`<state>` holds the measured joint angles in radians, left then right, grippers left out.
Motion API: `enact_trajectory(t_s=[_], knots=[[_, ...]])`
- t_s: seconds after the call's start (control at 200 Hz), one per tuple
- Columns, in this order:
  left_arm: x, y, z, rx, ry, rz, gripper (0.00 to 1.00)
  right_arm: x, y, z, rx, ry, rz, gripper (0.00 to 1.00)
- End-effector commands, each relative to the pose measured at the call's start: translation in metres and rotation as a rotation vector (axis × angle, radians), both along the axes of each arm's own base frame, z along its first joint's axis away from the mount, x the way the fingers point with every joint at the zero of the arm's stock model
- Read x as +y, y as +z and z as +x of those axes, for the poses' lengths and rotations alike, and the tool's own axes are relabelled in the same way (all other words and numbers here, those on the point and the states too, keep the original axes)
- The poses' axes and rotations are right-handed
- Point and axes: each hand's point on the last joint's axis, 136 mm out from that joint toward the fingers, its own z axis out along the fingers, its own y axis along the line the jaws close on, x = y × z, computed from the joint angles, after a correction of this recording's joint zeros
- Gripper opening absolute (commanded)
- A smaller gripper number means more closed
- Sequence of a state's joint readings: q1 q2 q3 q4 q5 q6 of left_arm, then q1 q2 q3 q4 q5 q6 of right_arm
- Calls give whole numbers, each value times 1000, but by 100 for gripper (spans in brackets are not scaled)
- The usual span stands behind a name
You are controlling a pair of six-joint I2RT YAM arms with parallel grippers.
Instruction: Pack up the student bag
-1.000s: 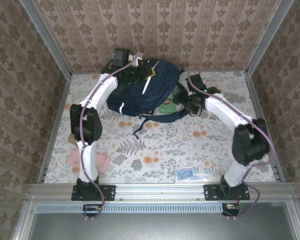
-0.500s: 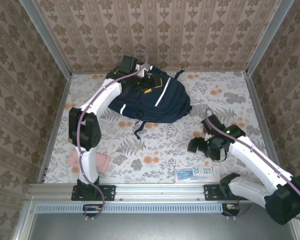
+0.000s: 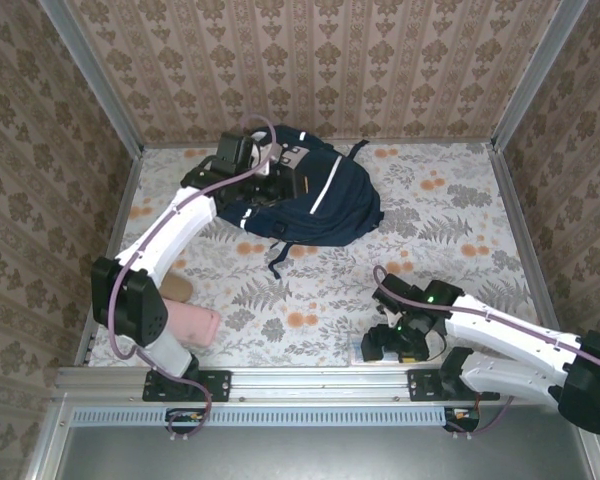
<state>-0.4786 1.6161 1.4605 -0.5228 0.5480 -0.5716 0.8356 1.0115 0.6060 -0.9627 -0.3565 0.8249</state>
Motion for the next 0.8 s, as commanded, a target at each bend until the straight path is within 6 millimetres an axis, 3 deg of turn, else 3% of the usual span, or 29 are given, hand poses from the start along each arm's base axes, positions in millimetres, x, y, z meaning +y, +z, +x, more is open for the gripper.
enact_trajectory(t_s=[0.0, 0.175, 0.385, 0.46, 0.525, 0.59, 0.645, 0.715, 0.795], knots=[[4, 9, -13, -36, -2, -18, 72, 7, -19, 13, -35, -89, 2, 81], [14, 2, -33, -39, 0, 3, 73, 9, -37, 42, -145, -129, -51, 81], [20, -5, -47, -33, 7, 16, 72, 34, -23, 104, -328, -124, -76, 80], [20, -13, -50, -20, 6, 27, 73, 51, -18, 128, -360, -108, -66, 80], [21, -21, -53, -12, 6, 41, 73, 77, -11, 155, -400, -94, -17, 80], [22, -32, -57, 3, 4, 54, 73, 111, 9, 170, -425, -50, 97, 81], [22, -43, -61, 21, -1, 65, 73, 122, 29, 178, -456, -42, 144, 82], [19, -59, -68, 51, -11, 73, 73, 115, 47, 180, -494, -64, 172, 82], [5, -75, -80, 74, -63, 69, 72, 75, 51, 175, -479, -184, 134, 82]])
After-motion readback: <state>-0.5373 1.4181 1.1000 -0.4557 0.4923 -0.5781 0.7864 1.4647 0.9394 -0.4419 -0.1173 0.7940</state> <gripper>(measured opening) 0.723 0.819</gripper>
